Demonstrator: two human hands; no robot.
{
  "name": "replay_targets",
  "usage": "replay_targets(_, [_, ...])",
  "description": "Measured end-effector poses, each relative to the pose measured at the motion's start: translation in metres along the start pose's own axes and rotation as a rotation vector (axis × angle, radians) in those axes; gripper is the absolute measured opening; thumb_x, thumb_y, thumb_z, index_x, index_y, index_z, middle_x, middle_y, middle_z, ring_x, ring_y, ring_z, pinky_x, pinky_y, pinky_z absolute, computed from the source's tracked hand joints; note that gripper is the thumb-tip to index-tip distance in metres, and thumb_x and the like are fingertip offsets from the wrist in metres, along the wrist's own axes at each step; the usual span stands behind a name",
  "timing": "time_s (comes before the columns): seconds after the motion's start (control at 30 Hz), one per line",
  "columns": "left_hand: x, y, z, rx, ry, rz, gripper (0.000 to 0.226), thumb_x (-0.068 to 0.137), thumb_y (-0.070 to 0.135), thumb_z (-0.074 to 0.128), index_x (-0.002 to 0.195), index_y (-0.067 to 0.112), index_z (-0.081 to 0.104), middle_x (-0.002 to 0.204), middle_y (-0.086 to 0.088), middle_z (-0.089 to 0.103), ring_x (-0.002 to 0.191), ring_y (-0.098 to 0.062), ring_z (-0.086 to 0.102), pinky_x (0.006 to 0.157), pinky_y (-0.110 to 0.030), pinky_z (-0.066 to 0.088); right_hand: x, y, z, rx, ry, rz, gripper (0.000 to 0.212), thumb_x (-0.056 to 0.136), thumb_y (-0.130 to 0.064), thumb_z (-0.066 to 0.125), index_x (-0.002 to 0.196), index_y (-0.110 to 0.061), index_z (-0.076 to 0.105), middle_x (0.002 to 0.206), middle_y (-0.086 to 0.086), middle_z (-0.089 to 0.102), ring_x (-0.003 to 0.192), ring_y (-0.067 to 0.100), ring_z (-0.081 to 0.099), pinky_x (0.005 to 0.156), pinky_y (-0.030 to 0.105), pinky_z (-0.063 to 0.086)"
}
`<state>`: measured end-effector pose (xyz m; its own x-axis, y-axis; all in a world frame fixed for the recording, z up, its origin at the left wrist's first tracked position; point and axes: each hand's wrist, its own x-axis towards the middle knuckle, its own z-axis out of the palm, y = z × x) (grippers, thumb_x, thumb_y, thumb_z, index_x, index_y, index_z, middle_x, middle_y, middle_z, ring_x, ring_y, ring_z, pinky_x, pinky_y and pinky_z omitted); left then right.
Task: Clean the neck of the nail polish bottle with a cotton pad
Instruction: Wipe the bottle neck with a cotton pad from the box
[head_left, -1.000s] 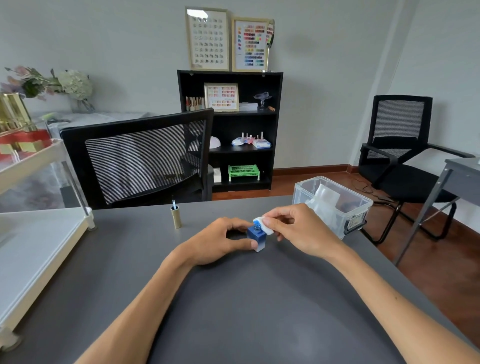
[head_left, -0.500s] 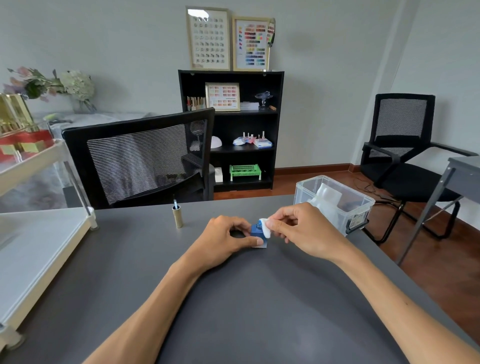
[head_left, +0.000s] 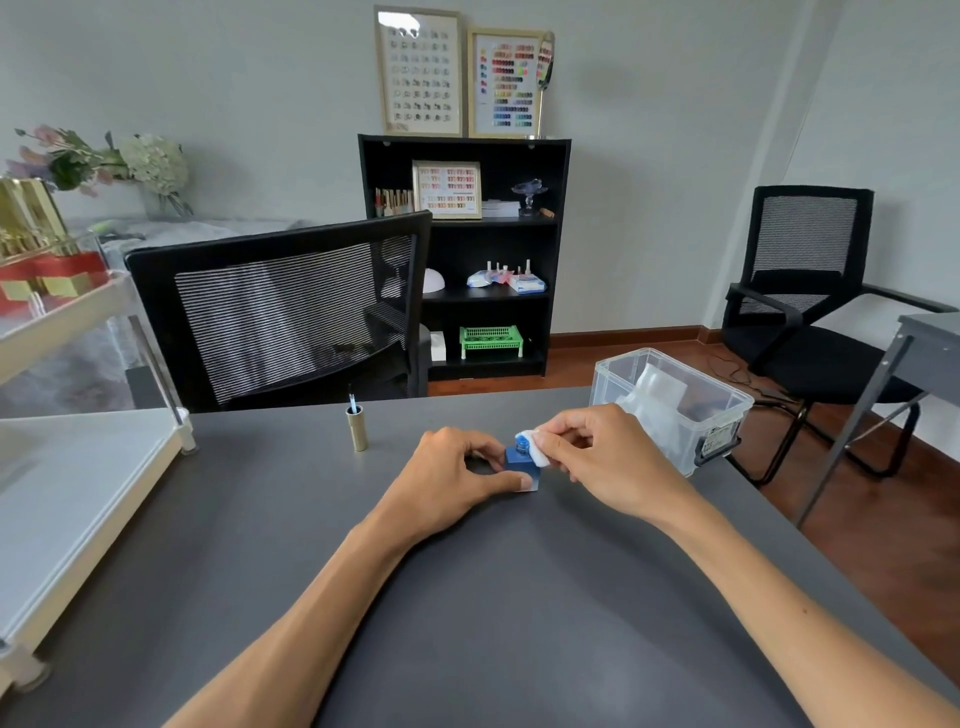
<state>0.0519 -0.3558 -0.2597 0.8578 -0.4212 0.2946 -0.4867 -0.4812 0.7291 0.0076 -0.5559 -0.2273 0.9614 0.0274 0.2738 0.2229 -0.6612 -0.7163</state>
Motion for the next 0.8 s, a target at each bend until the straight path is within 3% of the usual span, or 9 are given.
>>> replay_targets(0.17, [-0.0019, -0.0002, 0.0051, 0.02, 0.057, -0.028, 0.029, 0.067, 0.06, 0.08, 0.075, 0.033, 0.073, 0.076, 0.017, 0.071, 0.077, 0.002, 0.065, 0.068, -0.012, 0.045, -0.0035, -0.0015, 0.0005, 0.057, -0.005, 0.036, 0.017, 0.095, -0.03, 0.064, 0.083, -0.03, 0.077, 0.07, -0.009, 0.074, 0.068, 0.01, 0.067, 0.069, 0.032, 0.057])
replay_targets(0.3, [-0.0028, 0.0005, 0.0061, 0.035, 0.079, -0.025, 0.025, 0.067, 0.058, 0.082, 0.07, 0.035, 0.07, 0.072, 0.019, 0.071, 0.073, 0.005, 0.064, 0.064, -0.006, 0.044, -0.005, -0.0033, 0.0004, 0.09, -0.014, 0.074, 0.018, 0.096, -0.029, 0.063, 0.084, -0.028, 0.077, 0.07, -0.008, 0.074, 0.07, 0.021, 0.07, 0.068, 0.035, 0.059])
replay_targets(0.53, [-0.004, 0.0024, 0.0062, 0.047, 0.092, -0.031, 0.025, 0.067, 0.057, 0.082, 0.067, 0.037, 0.067, 0.07, 0.018, 0.07, 0.072, 0.005, 0.063, 0.062, -0.007, 0.041, -0.0061, -0.0071, -0.0005, 0.138, -0.024, 0.119, 0.017, 0.096, -0.025, 0.064, 0.086, -0.023, 0.077, 0.066, -0.005, 0.074, 0.059, 0.005, 0.064, 0.057, 0.018, 0.053])
replay_targets(0.8, [-0.0046, 0.0034, 0.0039, 0.039, 0.064, -0.003, 0.025, 0.072, 0.052, 0.082, 0.073, 0.03, 0.071, 0.07, 0.016, 0.066, 0.067, 0.007, 0.058, 0.06, -0.007, 0.039, -0.0042, -0.0094, 0.0018, 0.224, -0.042, 0.198, 0.016, 0.097, -0.021, 0.061, 0.094, -0.017, 0.076, 0.063, -0.002, 0.073, 0.057, 0.007, 0.063, 0.055, 0.021, 0.051])
